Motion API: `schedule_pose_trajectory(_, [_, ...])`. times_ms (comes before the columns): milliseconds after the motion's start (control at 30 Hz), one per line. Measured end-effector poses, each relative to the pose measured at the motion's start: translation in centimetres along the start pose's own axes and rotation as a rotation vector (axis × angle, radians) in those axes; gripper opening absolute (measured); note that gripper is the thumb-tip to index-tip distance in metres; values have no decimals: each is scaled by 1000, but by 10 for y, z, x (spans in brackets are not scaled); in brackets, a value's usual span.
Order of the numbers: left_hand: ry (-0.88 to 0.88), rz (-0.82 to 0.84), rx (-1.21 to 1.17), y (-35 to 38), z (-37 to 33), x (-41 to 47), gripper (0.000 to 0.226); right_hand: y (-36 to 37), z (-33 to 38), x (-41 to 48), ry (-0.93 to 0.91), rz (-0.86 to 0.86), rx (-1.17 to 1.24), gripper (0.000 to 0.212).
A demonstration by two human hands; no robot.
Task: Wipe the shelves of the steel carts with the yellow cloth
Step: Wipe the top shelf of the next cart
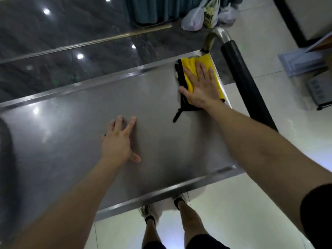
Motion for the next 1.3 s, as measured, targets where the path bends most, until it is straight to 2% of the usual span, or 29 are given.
schedule_pose_trajectory(100, [-12, -13, -20, -3, 0, 2, 164, -4, 9, 42, -16, 8, -22, 88])
schedule_pose_trajectory(200, [-5, -5, -26, -4, 0, 1, 162, 4, 2, 20, -52, -34, -11, 85])
schedule_pose_trajectory(367, [-6, -7, -57, -8, -4, -5, 162, 24, -34, -98, -69, -86, -4, 82])
schedule_pose_trajectory(500, [6, -3, -47, -7, -3, -6, 162, 49, -51, -205, 2, -85, 1, 85])
schedule_pose_trajectory(600, [21, -37, -45, -3, -1, -4, 162, 64, -13, -254, 88, -86, 53, 86])
schedule_pose_trajectory(733, [57, -66, -84, 2, 6, -7, 160, 79, 99, -287, -207, -57, 111, 84])
schedule_pose_trajectory(800, [86, -102, -213, 8, 14, -19, 149, 78, 124, -293, -291, -50, 101, 83])
schedule_pose_trajectory(900, [49, -175, -434, 22, 51, -57, 134, 72, 121, -296, -296, -6, 53, 80])
schedule_pose_trajectory(1000, [-59, -208, -328, 52, 114, -112, 128, 68, 120, -296, -251, 43, 0, 81])
schedule_pose_trajectory(1133, [-250, -128, -218, 101, 193, -176, 139, 64, 136, -287, -131, 68, -45, 83])
schedule_pose_trajectory(1300, [-194, -139, -206, 120, 224, -179, 144, 60, 184, -243, -55, 59, -11, 84])
Point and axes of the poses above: each hand's wrist, its own x-axis towards the middle knuckle, its own y-axis out of the palm, z = x × y, the point moved 6 cm from there along x, towards the middle knuckle, and after that the axes turned 8 degrees about y, right-handed, at the moved point
